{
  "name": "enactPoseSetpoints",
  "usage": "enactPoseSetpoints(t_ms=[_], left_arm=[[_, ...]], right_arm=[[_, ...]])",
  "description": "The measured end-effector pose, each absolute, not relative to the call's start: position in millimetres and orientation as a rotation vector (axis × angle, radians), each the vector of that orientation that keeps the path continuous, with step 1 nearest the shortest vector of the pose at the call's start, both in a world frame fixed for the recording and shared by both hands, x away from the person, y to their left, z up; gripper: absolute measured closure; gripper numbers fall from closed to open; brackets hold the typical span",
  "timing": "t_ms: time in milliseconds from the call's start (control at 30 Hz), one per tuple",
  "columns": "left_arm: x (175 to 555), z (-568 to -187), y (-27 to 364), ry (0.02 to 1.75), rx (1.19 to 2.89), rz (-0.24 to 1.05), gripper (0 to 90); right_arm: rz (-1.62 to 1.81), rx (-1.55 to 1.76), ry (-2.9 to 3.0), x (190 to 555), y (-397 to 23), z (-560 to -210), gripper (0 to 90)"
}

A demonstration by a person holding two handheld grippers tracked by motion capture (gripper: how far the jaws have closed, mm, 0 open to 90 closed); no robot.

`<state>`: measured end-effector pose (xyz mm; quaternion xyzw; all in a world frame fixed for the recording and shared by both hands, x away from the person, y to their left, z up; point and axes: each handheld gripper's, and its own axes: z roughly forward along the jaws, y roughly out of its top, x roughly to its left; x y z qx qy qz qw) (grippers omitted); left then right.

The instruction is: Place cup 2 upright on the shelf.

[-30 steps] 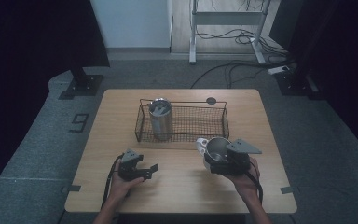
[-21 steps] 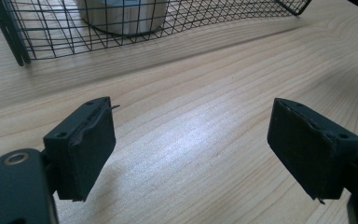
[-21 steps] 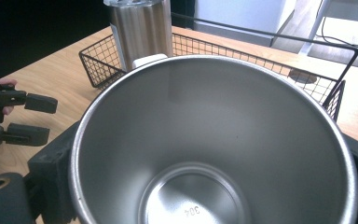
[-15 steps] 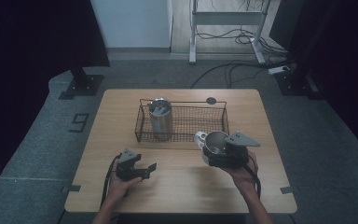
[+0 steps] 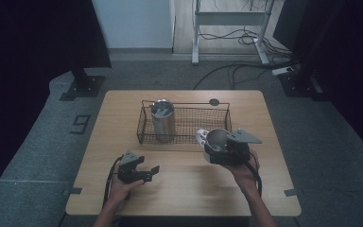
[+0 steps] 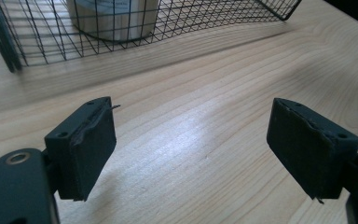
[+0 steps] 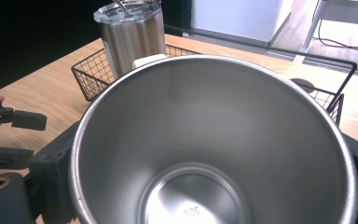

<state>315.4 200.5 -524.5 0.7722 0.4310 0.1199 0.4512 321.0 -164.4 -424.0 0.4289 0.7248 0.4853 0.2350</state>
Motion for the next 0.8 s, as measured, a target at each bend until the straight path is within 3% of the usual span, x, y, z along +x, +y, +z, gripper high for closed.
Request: enactPoseSetpoints(t_ms=[800], left_arm=[[316,-529,198,1.061,1.934,0.301,15.8]], right_arm=[[1.333,1.149,1.981,340,-159,-402,6.3]])
